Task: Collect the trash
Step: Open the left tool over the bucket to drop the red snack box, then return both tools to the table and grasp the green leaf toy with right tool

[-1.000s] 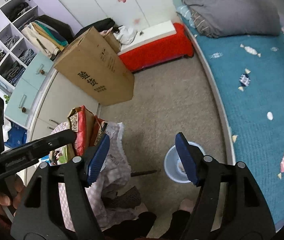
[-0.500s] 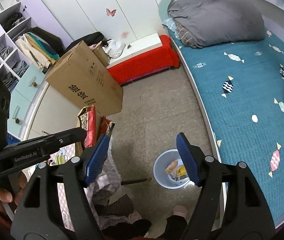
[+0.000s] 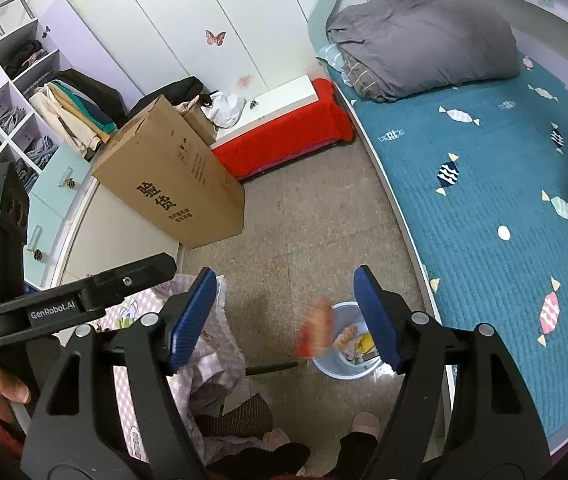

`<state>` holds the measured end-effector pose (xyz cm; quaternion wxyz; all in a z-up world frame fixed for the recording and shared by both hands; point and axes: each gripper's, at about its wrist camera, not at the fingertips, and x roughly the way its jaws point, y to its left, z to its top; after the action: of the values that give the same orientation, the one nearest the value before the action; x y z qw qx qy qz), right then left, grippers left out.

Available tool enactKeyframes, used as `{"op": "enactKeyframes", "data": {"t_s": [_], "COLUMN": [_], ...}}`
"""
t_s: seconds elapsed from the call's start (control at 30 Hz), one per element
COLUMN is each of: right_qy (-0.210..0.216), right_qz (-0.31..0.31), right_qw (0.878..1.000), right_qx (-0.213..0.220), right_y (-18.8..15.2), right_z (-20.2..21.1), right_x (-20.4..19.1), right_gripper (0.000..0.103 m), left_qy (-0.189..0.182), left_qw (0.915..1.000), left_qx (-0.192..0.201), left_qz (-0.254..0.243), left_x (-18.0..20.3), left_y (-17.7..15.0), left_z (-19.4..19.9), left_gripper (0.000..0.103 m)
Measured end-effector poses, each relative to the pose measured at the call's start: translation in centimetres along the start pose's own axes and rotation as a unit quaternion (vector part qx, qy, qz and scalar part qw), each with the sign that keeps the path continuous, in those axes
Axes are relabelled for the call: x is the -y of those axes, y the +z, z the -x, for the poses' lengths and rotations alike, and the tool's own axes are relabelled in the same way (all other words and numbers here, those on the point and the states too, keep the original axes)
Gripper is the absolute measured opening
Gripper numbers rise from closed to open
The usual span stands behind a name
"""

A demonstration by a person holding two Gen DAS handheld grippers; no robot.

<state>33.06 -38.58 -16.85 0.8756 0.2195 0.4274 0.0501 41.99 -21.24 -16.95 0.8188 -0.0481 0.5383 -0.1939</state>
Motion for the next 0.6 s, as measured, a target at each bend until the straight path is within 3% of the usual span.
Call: {"op": "enactKeyframes", "data": {"t_s": [0.27, 0.6], "right_qy": [0.014, 0.051], "right_qz": [0.021, 0.076], "right_qw": [1.000, 0.994], "right_qx": [-0.014, -0.062], "right_y": [-1.0, -3.5], "right_z": [-0.4, -3.7], "right_x": [-2.2, -8.8], "right_gripper": [0.071, 0.071], "left_qy": [0.018, 0.054], "left_qw": [0.9995, 0.9937], "left_qx": [0.011, 0.024], "left_qz": [0.024, 0.096], "left_x": [-2.3, -9.5], "left_y": [-1.6, -5.4], "left_z": [1.8, 5.5], "left_gripper": [0.066, 0.067]}}
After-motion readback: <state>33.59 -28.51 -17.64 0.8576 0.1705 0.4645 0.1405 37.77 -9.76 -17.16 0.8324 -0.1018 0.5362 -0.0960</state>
